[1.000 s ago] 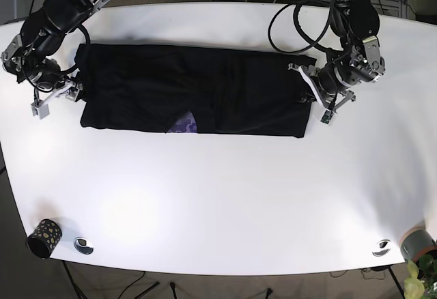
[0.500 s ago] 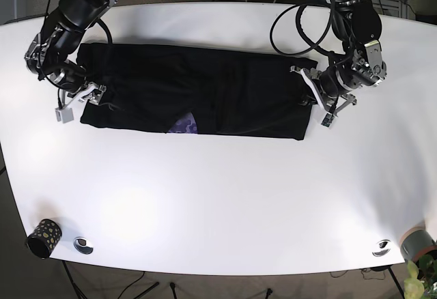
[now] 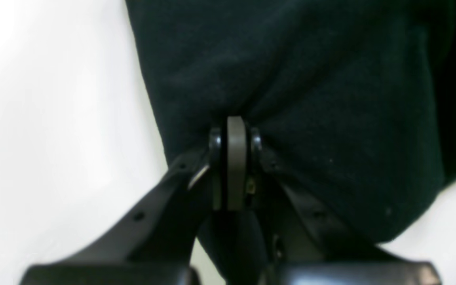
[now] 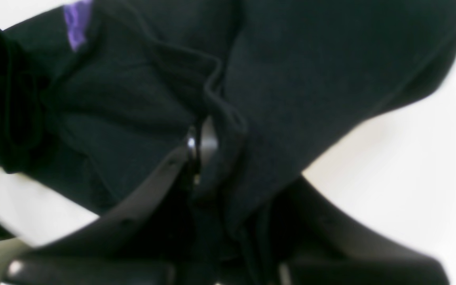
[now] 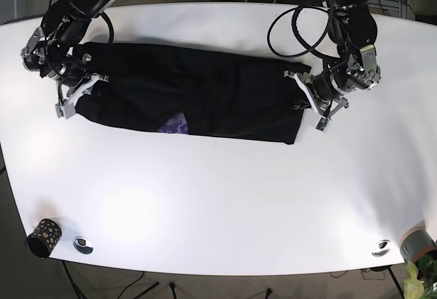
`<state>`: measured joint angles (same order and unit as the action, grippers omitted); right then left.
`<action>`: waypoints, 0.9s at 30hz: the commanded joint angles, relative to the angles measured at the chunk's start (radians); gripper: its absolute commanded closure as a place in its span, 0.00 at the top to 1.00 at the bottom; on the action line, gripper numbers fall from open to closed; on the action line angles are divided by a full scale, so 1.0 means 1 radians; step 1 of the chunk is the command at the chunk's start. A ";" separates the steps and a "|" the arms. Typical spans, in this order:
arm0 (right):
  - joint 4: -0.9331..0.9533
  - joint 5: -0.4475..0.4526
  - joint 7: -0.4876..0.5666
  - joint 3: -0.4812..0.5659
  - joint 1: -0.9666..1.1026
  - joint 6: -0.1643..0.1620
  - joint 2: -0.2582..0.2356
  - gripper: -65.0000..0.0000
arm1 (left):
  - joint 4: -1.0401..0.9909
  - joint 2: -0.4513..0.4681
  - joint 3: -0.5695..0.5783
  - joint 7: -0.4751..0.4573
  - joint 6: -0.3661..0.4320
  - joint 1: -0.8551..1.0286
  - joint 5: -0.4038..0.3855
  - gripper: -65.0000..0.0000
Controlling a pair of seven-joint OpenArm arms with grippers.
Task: Fold the T-shirt properly
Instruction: 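Fold the strip end with the right gripper toward the left gripper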
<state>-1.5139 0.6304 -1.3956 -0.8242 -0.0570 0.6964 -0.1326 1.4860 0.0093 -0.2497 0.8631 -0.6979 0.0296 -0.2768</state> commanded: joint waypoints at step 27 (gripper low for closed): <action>-0.347 -0.079 0.019 0.285 -0.036 0.002 0.164 0.02 | -0.219 -0.108 0.346 -0.083 0.000 -0.082 0.035 0.01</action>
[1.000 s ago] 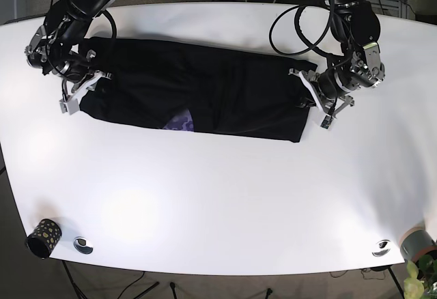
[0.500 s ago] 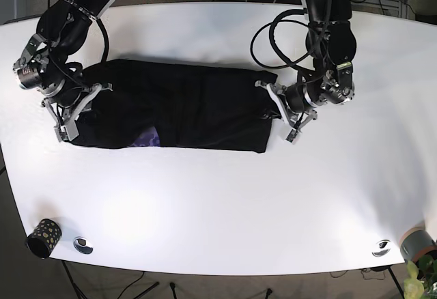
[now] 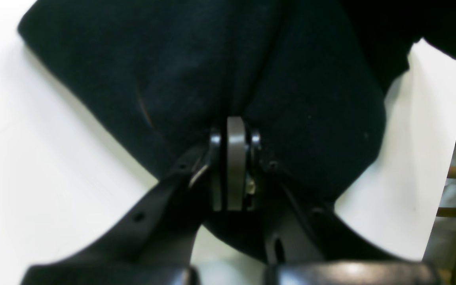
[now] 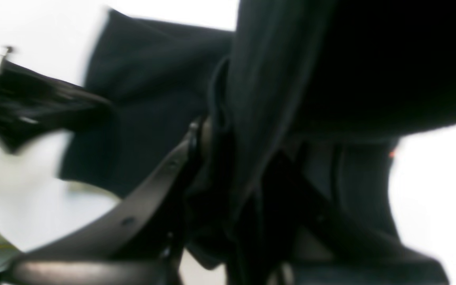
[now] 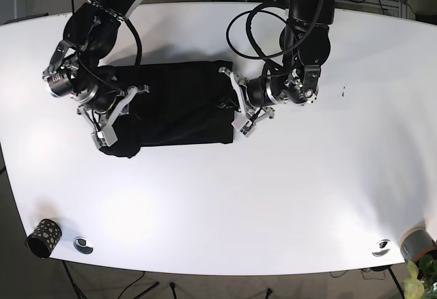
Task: Fold the T-shirt properly
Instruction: 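Fold the strip end with the right gripper toward the left gripper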
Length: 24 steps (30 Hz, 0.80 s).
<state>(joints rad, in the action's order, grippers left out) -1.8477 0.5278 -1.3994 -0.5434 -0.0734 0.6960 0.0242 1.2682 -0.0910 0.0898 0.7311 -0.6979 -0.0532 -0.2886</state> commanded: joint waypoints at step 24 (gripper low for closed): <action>0.012 -0.114 0.148 0.326 -0.019 0.002 0.027 0.08 | -0.002 -0.008 0.003 0.048 0.000 0.000 0.048 0.01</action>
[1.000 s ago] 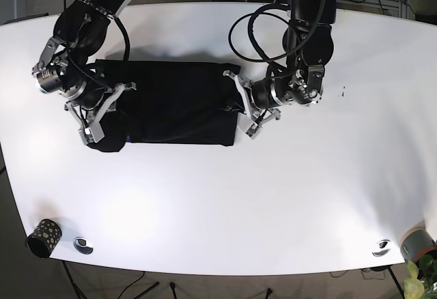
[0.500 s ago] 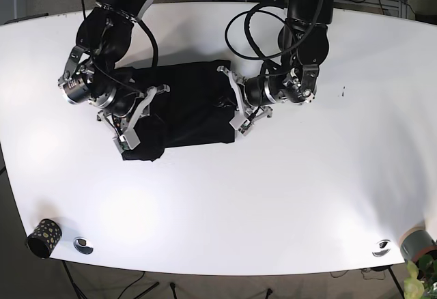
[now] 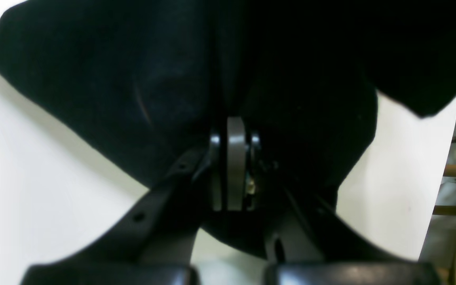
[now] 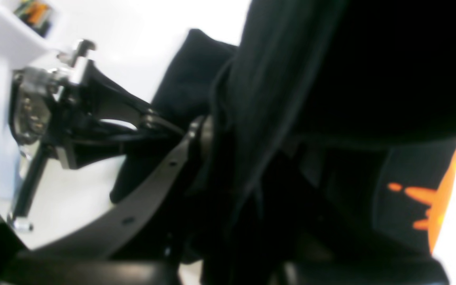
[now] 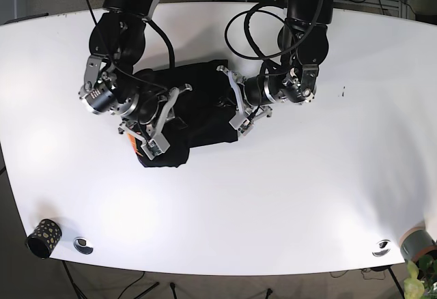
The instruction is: Fold the T-shirt properly
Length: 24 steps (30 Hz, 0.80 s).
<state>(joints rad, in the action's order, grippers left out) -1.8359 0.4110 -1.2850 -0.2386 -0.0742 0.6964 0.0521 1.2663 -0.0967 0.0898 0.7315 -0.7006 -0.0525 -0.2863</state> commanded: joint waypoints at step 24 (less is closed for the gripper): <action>-0.110 0.242 0.029 -0.124 0.038 0.002 -0.079 1.00 | 0.131 0.002 -0.014 0.046 0.002 -0.004 -0.078 0.01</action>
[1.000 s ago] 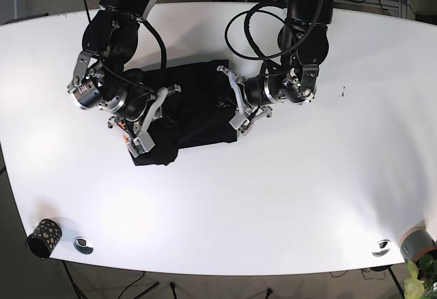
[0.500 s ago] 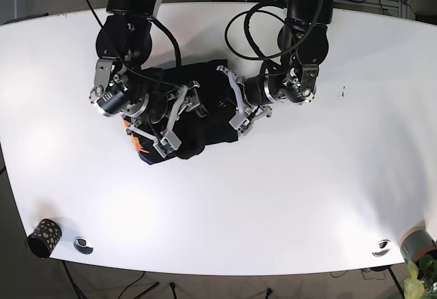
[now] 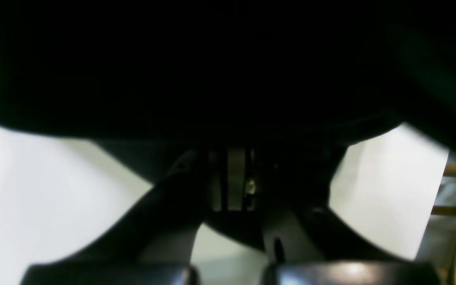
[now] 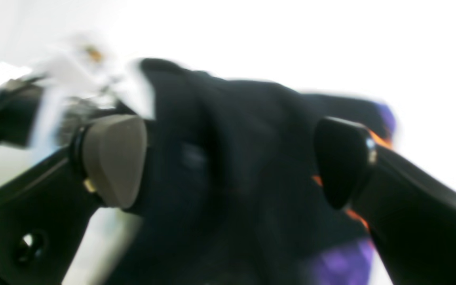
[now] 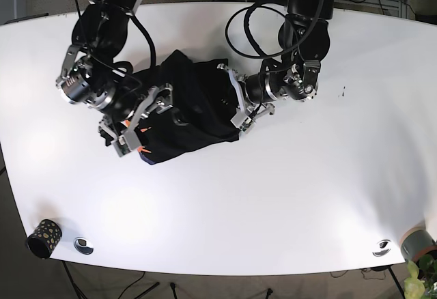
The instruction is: Fold the T-shirt properly
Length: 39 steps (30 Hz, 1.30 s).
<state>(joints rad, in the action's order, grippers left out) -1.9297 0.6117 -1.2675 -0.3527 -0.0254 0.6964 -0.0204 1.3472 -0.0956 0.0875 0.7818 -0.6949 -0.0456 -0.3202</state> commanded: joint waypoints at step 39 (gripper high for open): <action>0.134 0.032 0.134 0.116 0.006 0.002 -0.117 0.31 | 0.328 0.193 0.056 0.003 -0.003 -0.033 0.010 0.01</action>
<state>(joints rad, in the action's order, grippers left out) -1.7744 0.6319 -1.1557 -0.2115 0.0143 0.6983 -0.1127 1.6478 0.1184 0.1207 0.8078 -0.6971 -0.0620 -0.3161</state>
